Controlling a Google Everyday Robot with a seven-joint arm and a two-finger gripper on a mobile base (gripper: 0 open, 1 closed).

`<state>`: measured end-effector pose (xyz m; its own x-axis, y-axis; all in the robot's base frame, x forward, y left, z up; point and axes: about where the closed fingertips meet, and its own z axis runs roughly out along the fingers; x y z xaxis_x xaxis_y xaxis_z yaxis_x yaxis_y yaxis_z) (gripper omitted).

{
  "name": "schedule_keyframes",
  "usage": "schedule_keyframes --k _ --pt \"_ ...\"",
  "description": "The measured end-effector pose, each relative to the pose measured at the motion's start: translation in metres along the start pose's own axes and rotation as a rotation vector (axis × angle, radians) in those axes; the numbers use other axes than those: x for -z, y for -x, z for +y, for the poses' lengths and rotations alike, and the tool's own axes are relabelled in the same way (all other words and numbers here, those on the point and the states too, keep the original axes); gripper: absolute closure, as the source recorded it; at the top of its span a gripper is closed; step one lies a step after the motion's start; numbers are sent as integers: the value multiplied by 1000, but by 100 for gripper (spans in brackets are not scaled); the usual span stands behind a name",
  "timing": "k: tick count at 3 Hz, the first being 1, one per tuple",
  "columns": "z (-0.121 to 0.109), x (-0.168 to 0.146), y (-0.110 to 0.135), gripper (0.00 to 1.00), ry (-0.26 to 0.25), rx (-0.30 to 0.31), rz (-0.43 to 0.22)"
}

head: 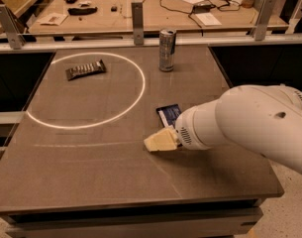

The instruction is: Pick rxbar blueberry

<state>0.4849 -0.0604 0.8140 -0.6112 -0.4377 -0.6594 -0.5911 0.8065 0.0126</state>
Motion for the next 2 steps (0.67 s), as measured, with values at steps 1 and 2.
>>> schedule_keyframes --k 1,2 --pt "0 4 4 86 0 0 0" --pt "0 8 7 100 0 0 0"
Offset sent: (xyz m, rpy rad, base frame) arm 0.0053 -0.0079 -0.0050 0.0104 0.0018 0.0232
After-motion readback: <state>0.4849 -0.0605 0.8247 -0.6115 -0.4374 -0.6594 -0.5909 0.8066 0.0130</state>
